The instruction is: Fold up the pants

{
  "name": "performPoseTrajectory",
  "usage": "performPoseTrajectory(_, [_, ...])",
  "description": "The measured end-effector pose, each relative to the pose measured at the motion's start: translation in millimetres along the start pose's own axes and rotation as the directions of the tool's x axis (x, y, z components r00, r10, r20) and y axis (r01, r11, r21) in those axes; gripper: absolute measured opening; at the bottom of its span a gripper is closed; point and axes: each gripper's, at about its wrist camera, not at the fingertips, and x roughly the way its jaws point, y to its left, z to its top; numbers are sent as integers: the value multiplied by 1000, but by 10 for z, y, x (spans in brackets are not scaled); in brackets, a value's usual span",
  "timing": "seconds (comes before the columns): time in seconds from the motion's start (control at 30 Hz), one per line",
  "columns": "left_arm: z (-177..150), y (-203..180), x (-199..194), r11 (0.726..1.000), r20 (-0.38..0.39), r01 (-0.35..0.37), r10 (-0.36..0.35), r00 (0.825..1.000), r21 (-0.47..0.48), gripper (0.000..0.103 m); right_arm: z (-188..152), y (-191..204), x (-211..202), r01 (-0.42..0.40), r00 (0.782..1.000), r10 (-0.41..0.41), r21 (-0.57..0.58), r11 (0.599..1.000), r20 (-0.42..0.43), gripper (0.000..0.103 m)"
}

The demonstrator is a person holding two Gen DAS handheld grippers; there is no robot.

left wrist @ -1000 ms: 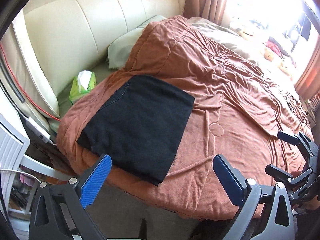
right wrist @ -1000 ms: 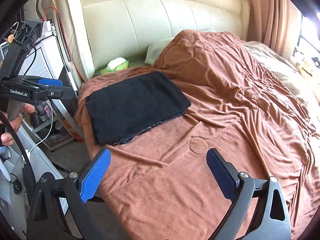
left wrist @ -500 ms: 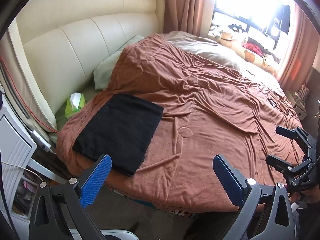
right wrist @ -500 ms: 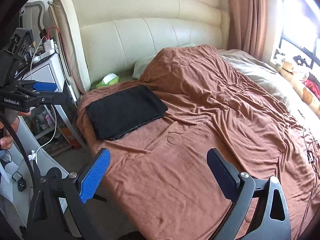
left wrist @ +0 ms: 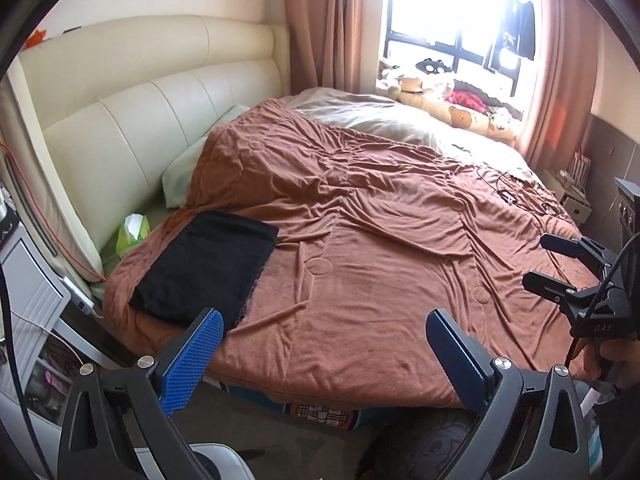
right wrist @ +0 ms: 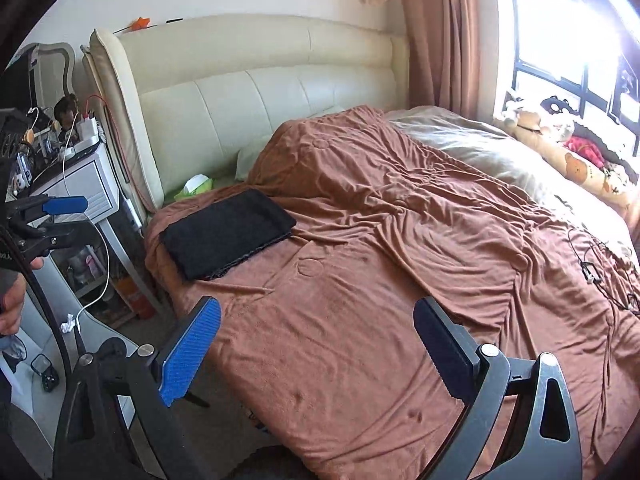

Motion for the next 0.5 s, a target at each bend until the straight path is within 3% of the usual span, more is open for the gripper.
performPoseTrajectory(0.5, [-463, -608, -489, 999, 112, 40, -43, 993, 26, 102, -554, -278, -1057, 39, 995, -45, 74, 997, 87, 97])
